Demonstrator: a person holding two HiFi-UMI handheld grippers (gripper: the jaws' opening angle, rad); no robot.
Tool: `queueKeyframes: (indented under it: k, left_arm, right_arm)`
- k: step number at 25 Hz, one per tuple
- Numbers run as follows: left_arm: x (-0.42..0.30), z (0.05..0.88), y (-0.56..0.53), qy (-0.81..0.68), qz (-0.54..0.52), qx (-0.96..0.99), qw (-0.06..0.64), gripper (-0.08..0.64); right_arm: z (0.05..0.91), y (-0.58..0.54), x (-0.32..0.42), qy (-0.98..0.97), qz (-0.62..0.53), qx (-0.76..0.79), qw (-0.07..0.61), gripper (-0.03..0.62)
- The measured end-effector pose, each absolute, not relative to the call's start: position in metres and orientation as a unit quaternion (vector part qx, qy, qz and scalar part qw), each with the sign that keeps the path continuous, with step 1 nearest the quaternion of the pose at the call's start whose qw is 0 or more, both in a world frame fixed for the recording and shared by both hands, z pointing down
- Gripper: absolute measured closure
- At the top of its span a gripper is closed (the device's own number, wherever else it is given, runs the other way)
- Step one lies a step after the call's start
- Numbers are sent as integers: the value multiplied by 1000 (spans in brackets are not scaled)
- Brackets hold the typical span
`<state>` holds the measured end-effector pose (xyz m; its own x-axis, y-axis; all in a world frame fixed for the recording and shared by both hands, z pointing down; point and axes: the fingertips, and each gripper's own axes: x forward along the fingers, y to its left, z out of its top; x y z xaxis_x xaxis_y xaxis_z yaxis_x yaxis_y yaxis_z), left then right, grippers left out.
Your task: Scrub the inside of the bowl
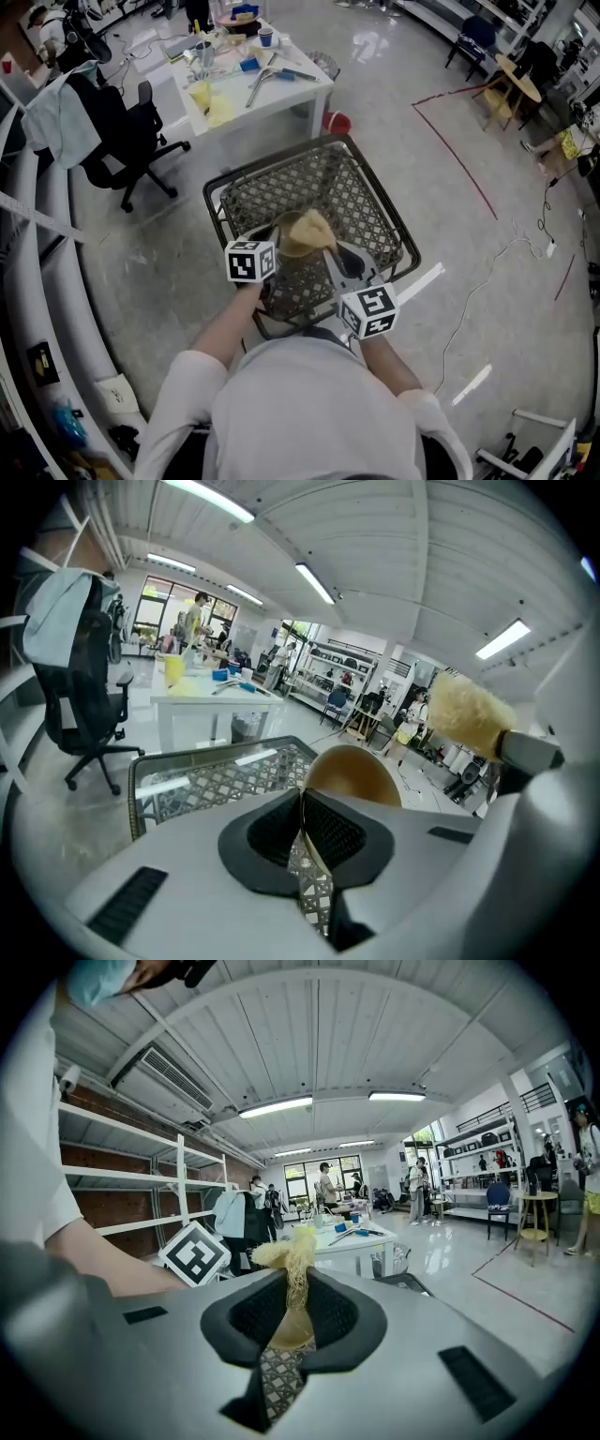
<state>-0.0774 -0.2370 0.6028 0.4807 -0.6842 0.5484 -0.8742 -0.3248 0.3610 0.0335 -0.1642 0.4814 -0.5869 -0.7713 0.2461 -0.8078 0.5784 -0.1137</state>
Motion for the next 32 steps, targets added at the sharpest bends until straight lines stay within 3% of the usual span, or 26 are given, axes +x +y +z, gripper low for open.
queueKeyframes:
  k: [22, 32]
  left_arm:
    - [-106, 534, -181, -508, 113, 820, 238, 517]
    - [-101, 517, -175, -507, 117, 833, 187, 517]
  right_arm:
    - [500, -115, -6, -893, 100, 426, 107, 523]
    - [510, -114, -18, -894, 79, 413, 155, 523]
